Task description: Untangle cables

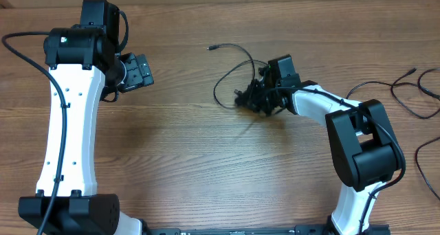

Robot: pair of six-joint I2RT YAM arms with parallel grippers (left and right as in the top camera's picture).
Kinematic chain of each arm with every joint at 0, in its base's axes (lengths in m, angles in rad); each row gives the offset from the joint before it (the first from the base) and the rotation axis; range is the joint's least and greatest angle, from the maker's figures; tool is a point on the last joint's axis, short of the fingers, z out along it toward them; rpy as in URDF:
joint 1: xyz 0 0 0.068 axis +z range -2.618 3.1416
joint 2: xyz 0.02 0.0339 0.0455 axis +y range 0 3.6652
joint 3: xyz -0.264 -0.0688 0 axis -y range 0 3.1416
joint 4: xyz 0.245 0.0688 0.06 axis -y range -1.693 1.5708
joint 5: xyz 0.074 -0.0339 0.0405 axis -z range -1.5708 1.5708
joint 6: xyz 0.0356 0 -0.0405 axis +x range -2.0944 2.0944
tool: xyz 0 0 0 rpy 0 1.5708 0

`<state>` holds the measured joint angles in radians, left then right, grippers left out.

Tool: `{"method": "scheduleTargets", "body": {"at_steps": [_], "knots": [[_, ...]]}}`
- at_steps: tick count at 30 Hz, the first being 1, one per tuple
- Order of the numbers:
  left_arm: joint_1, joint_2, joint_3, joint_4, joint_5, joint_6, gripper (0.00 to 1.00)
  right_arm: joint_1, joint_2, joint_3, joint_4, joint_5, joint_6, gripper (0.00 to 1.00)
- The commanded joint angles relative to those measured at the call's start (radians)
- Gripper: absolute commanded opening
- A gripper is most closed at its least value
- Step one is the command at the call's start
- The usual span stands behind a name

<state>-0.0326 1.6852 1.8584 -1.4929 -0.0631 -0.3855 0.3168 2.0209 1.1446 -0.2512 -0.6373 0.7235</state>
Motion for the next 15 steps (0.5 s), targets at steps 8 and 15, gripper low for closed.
{"method": "scheduleTargets", "body": {"at_steps": [8,15], "knots": [[-0.002,0.000,0.001,0.002,0.005,0.015,0.94,0.002,-0.138,0.288,-0.481,0.150,-0.477,0.04],[-0.002,0.000,0.001,-0.003,0.005,0.016,0.94,0.002,-0.198,0.571,-0.683,0.311,-0.523,0.04]]}}
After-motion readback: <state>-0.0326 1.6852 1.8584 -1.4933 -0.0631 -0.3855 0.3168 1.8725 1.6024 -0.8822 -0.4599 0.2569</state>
